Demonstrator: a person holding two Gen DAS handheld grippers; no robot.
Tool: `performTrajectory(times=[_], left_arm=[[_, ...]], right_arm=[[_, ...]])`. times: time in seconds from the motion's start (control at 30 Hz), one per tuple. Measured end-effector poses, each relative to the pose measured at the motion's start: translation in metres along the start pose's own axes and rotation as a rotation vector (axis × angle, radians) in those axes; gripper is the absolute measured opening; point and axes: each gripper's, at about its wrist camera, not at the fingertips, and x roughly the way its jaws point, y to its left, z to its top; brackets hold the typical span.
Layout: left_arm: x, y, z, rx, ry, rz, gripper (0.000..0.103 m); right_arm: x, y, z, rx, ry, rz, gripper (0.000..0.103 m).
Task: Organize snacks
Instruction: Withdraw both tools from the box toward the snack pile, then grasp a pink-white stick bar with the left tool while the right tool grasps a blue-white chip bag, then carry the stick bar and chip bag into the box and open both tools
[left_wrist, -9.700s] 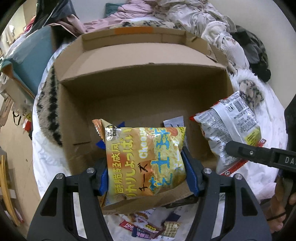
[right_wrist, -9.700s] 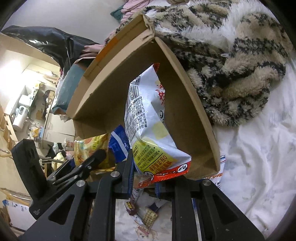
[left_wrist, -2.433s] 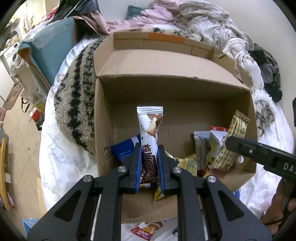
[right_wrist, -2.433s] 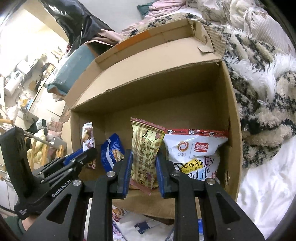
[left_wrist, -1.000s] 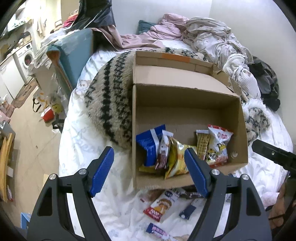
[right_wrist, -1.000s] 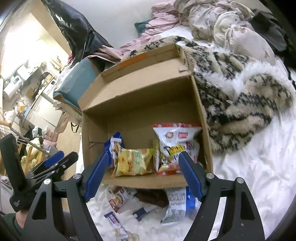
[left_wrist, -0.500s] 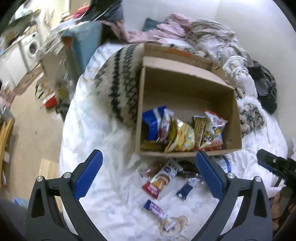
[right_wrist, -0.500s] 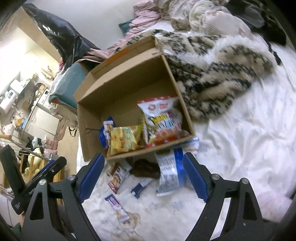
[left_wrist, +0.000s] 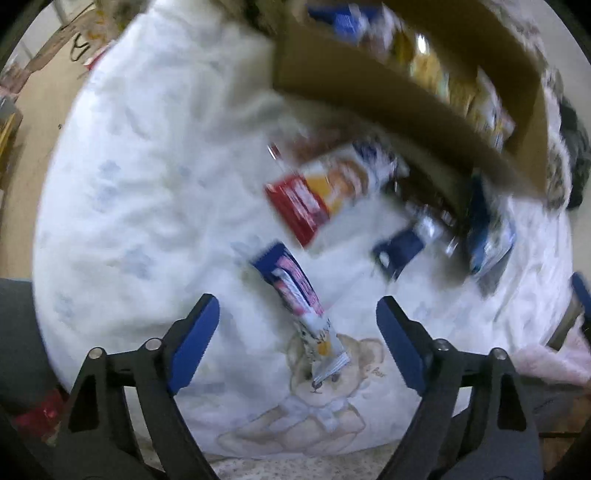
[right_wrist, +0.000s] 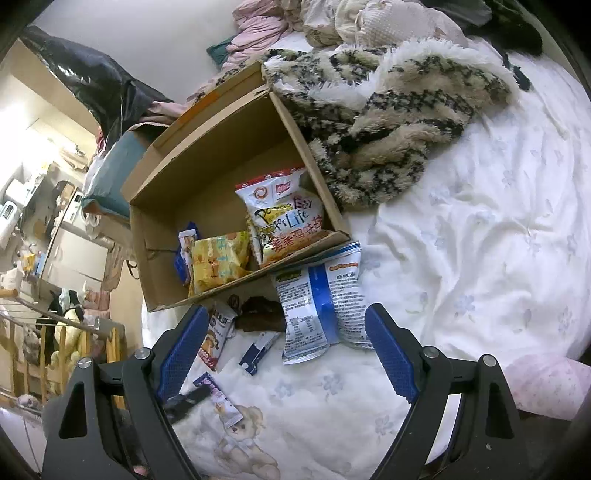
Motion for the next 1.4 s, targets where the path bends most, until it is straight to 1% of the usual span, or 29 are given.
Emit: performTrajectory(times=[0.03, 0.07, 0.1, 0.17, 0.2, 0.27, 0.33, 0.43, 0.57, 0.67, 0.73, 0.8, 0.97, 1.03, 1.1, 1.17, 1.2, 1.23, 1.27, 1.3, 1.33, 1.4], left_arm=[[0.008, -0.004, -0.004, 0.028, 0.027, 0.023, 0.043], [0.011, -0.006, -0.005, 0.062, 0.045, 0.084, 0.018], [0.009, -0.008, -0.006, 0.090, 0.047, 0.124, 0.013], [-0.008, -0.010, -0.005, 0.109, 0.049, 0.040, 0.013], [-0.017, -0.011, -0.006, 0.118, 0.037, 0.014, 0.013], [-0.044, -0.019, -0.010, 0.191, -0.035, 0.001, 0.013], [-0.060, -0.024, -0.012, 0.224, -0.074, -0.024, 0.013], [-0.072, -0.026, -0.010, 0.235, -0.119, -0.019, 0.013], [-0.071, -0.023, -0.005, 0.212, -0.107, -0.026, 0.013], [-0.071, -0.023, -0.002, 0.218, -0.106, -0.040, 0.013], [-0.070, -0.028, -0.003, 0.235, -0.112, -0.033, 0.013], [-0.068, -0.031, -0.003, 0.240, -0.119, -0.022, 0.013], [-0.067, -0.028, -0.001, 0.231, -0.118, -0.019, 0.013], [-0.066, -0.028, 0.000, 0.227, -0.119, -0.017, 0.013], [-0.065, -0.028, 0.001, 0.228, -0.121, -0.011, 0.013], [-0.064, -0.028, 0.001, 0.227, -0.122, -0.007, 0.013], [-0.063, -0.027, 0.002, 0.226, -0.120, -0.006, 0.013], [-0.063, -0.027, 0.002, 0.225, -0.120, -0.005, 0.013], [-0.063, -0.027, 0.002, 0.223, -0.120, -0.003, 0.013], [-0.062, -0.027, 0.002, 0.221, -0.120, -0.003, 0.013], [-0.062, -0.026, 0.003, 0.218, -0.119, -0.004, 0.013], [-0.061, -0.025, 0.004, 0.212, -0.118, -0.002, 0.013]], right_arm=[[0.000, -0.001, 0.000, -0.001, 0.000, -0.004, 0.089], [0.001, -0.001, 0.000, -0.001, 0.001, -0.008, 0.089], [0.001, -0.002, 0.000, 0.001, 0.002, -0.009, 0.089], [0.002, -0.005, 0.001, 0.010, 0.006, -0.007, 0.089], [0.002, -0.006, 0.001, 0.015, 0.007, -0.006, 0.089], [0.003, -0.009, 0.001, 0.022, 0.012, -0.010, 0.089], [0.006, -0.011, 0.001, 0.030, 0.022, -0.024, 0.089], [0.024, -0.016, 0.001, 0.037, 0.072, -0.076, 0.089], [0.050, -0.019, 0.003, 0.051, 0.131, -0.099, 0.089], [0.071, -0.014, 0.007, 0.000, 0.168, -0.152, 0.091], [0.082, -0.011, 0.008, -0.034, 0.188, -0.178, 0.097], [0.095, -0.006, 0.010, -0.076, 0.215, -0.196, 0.098], [0.120, 0.001, 0.011, -0.154, 0.252, -0.239, 0.098], [0.130, -0.001, 0.010, -0.162, 0.274, -0.259, 0.098], [0.138, -0.004, 0.010, -0.144, 0.303, -0.270, 0.098], [0.142, -0.006, 0.009, -0.121, 0.317, -0.258, 0.095], [0.143, -0.006, 0.010, -0.118, 0.321, -0.249, 0.080], [0.142, -0.005, 0.011, -0.124, 0.325, -0.247, 0.071], [0.141, -0.005, 0.011, -0.129, 0.322, -0.252, 0.069], [0.139, -0.004, 0.011, -0.132, 0.320, -0.244, 0.064], [0.138, -0.003, 0.011, -0.134, 0.319, -0.238, 0.062], [0.132, -0.003, 0.011, -0.133, 0.313, -0.230, 0.061]])
